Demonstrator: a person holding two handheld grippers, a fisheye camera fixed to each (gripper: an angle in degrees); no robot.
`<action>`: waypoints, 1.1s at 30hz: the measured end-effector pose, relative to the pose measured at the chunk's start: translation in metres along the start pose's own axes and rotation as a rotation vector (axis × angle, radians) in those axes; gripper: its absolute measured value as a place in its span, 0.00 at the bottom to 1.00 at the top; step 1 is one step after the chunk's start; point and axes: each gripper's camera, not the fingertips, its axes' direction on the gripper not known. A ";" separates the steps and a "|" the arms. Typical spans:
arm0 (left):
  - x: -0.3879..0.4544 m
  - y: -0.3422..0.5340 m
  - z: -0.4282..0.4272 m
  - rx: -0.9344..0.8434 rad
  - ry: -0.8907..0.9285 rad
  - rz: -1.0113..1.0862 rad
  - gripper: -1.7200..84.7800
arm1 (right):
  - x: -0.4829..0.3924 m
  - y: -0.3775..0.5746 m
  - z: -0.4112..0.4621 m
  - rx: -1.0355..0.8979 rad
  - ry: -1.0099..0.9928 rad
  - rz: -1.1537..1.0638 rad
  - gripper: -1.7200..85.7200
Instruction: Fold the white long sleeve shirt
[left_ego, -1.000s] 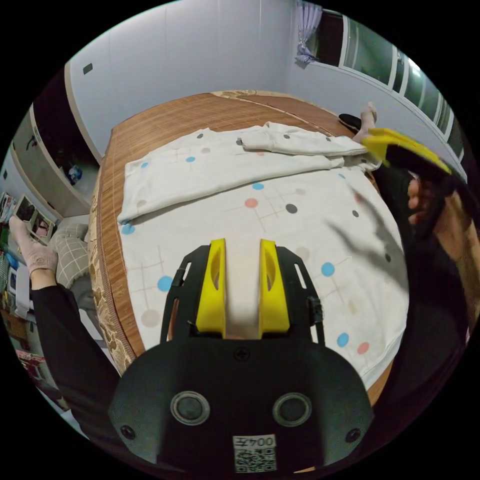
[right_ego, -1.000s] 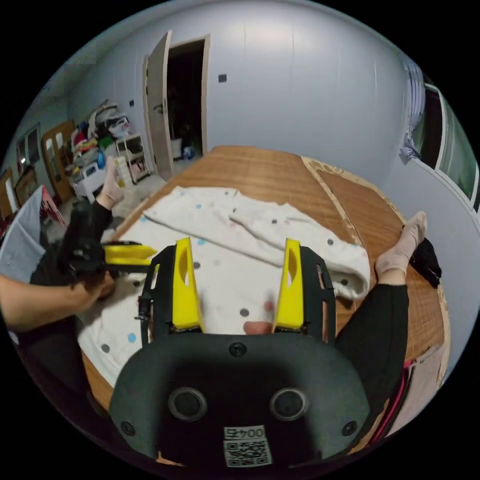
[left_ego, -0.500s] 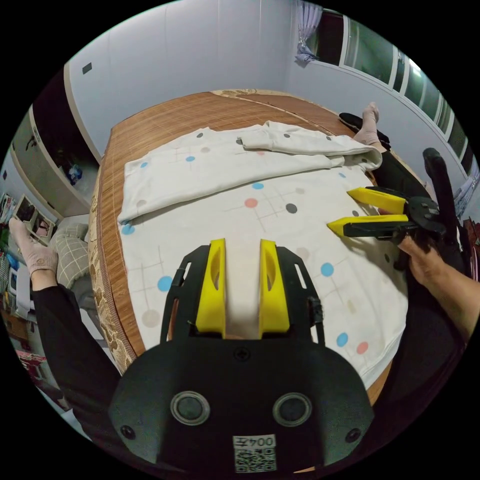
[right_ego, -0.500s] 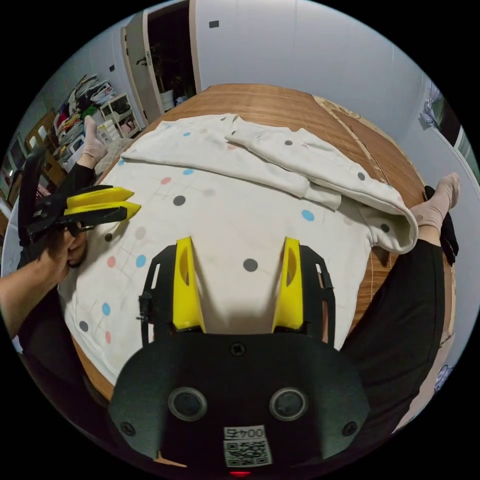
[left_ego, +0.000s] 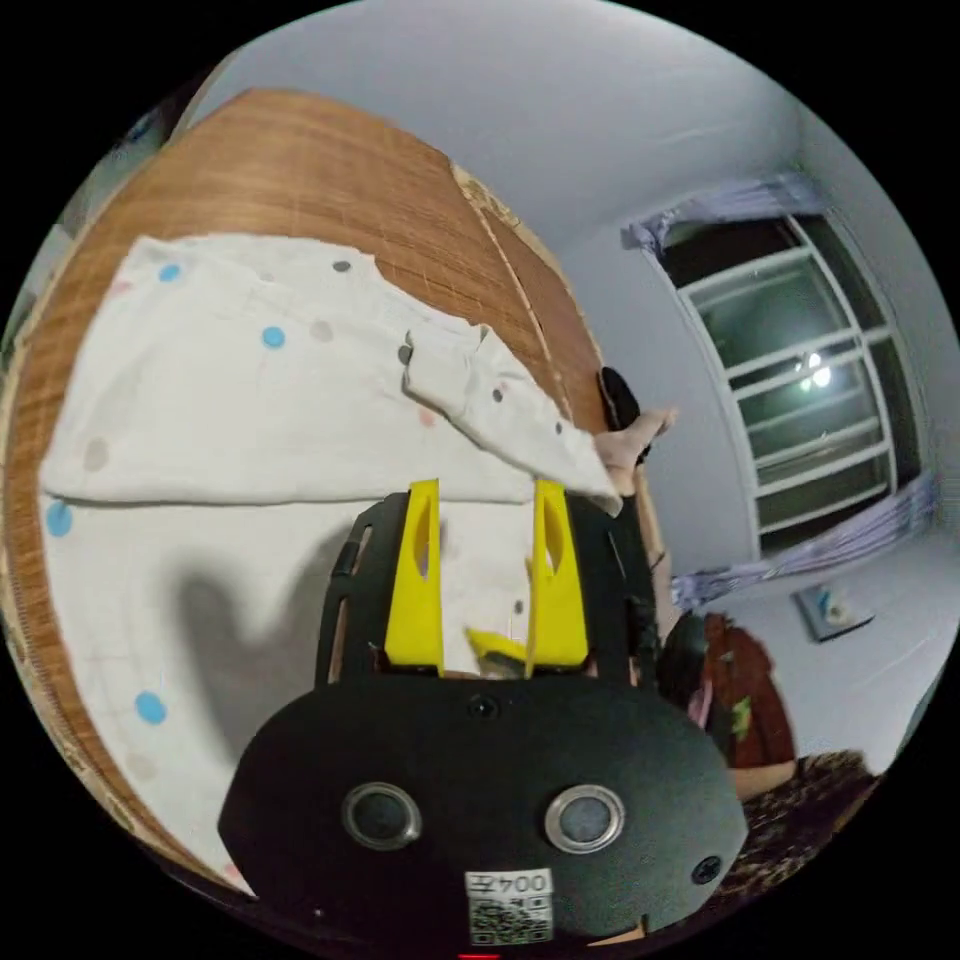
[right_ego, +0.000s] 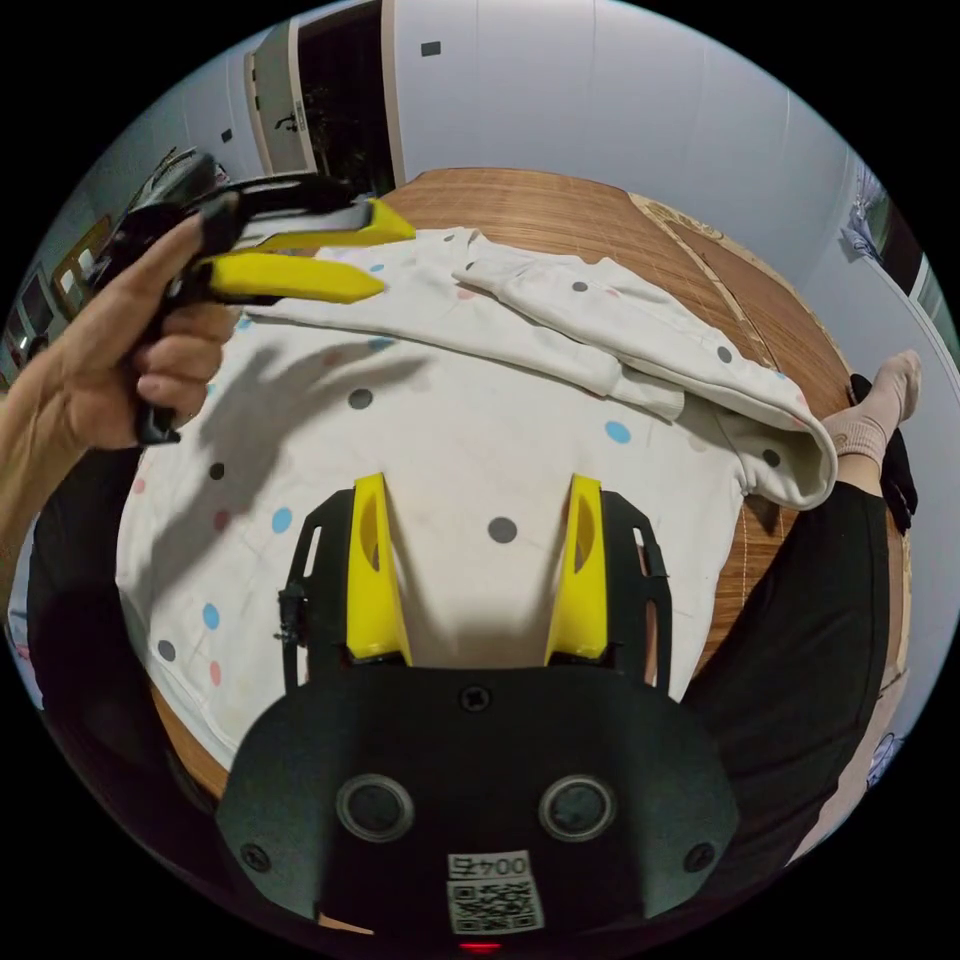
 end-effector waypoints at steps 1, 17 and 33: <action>-0.013 -0.016 0.011 -0.012 0.053 -0.073 0.17 | -0.001 0.001 0.004 0.000 0.001 0.000 0.30; -0.073 -0.108 0.060 0.042 0.123 -0.336 0.15 | -0.004 0.011 0.040 -0.006 0.008 0.002 0.29; -0.064 -0.118 0.063 0.110 0.088 -0.271 0.06 | 0.004 0.022 0.059 -0.008 0.012 0.006 0.29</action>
